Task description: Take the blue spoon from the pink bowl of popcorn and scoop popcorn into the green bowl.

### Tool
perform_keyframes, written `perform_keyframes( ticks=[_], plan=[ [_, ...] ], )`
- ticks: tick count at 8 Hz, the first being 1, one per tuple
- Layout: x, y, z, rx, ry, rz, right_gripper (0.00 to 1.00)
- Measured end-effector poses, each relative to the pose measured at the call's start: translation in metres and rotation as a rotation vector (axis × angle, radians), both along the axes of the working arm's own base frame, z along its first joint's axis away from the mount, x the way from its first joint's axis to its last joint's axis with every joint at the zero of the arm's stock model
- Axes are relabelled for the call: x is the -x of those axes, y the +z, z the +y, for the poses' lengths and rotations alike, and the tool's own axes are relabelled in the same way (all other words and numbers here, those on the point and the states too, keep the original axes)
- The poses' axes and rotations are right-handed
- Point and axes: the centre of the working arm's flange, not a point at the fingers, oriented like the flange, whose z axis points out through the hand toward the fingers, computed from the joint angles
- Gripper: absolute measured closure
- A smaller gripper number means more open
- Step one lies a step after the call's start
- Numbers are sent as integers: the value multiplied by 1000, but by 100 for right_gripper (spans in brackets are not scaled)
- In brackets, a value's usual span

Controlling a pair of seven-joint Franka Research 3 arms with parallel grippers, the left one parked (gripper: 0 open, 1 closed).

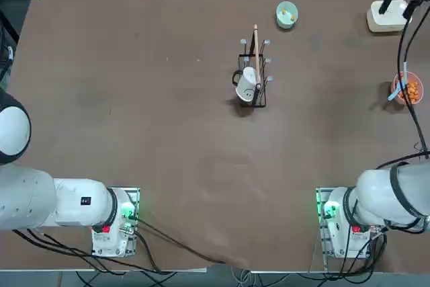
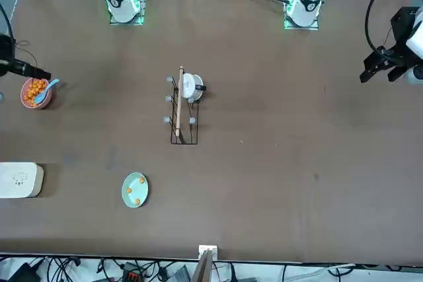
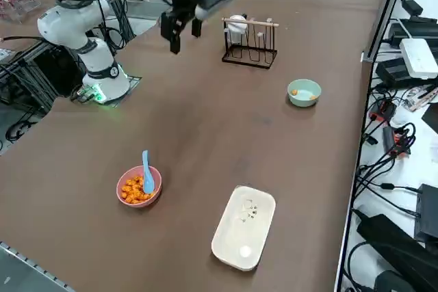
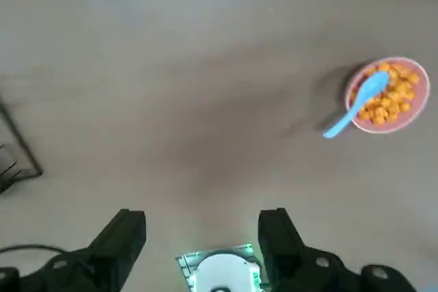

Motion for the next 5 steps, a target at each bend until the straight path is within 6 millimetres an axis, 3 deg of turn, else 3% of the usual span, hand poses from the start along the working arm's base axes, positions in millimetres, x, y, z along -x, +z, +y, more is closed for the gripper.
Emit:
perform_keyframes(
  ticks=[1,3,5],
  plan=[
    [-6,22,28,-10,66,-50,0],
    [-4,55,104,2,198,-136,0],
    [8,59,125,6,232,-177,0]
  ],
)
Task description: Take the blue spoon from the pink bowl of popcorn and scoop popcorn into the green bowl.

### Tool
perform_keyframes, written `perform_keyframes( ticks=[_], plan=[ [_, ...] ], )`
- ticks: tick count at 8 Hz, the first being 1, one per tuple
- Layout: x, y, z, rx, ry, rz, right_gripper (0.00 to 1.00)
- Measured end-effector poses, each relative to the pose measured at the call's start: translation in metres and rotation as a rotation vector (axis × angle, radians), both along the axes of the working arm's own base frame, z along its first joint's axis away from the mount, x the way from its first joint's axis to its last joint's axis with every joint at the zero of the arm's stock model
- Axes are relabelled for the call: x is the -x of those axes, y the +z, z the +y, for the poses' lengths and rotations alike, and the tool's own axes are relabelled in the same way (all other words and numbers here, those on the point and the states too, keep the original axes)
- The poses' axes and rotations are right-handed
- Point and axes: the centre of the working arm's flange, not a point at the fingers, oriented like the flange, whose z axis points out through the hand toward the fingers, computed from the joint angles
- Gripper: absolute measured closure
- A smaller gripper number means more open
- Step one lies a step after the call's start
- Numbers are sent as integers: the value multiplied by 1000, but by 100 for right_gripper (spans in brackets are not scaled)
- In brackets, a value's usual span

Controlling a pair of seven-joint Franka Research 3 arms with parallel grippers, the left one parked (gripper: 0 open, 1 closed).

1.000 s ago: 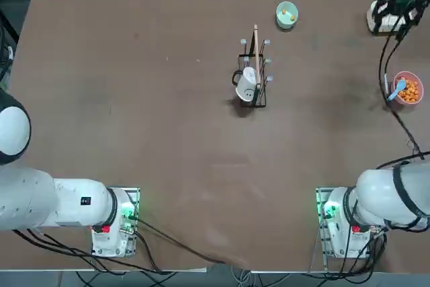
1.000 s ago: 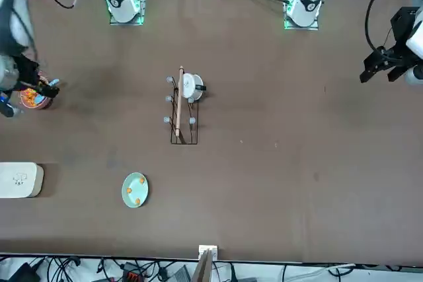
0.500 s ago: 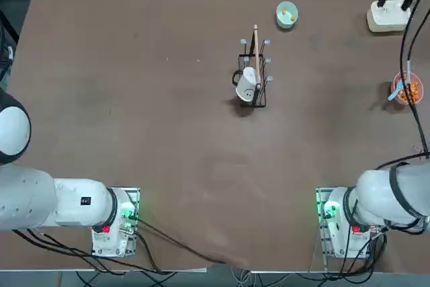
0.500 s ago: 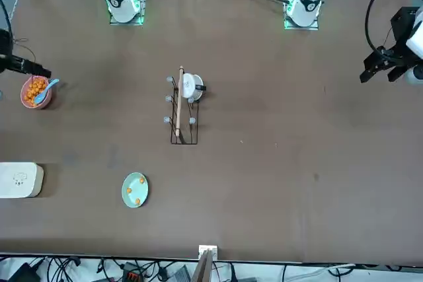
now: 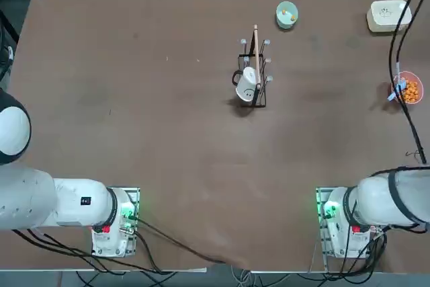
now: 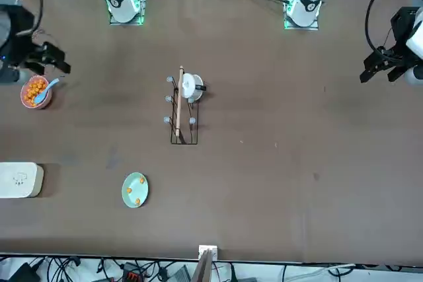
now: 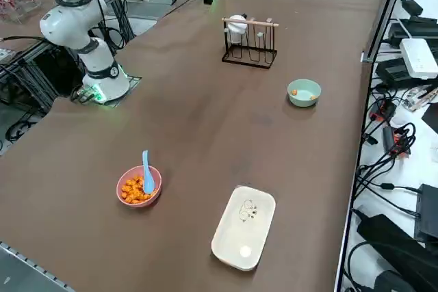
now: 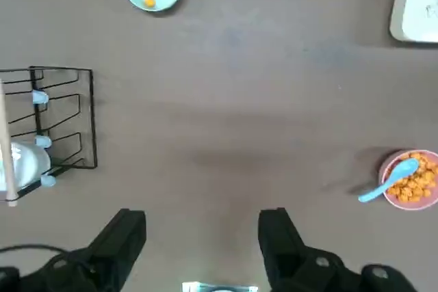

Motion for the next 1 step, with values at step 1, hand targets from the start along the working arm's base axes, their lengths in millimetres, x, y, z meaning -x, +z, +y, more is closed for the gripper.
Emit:
perform_keyframes(
  ticks=[1],
  plan=[
    [5,-8,-1,1,-2,-13,0]
  ],
)
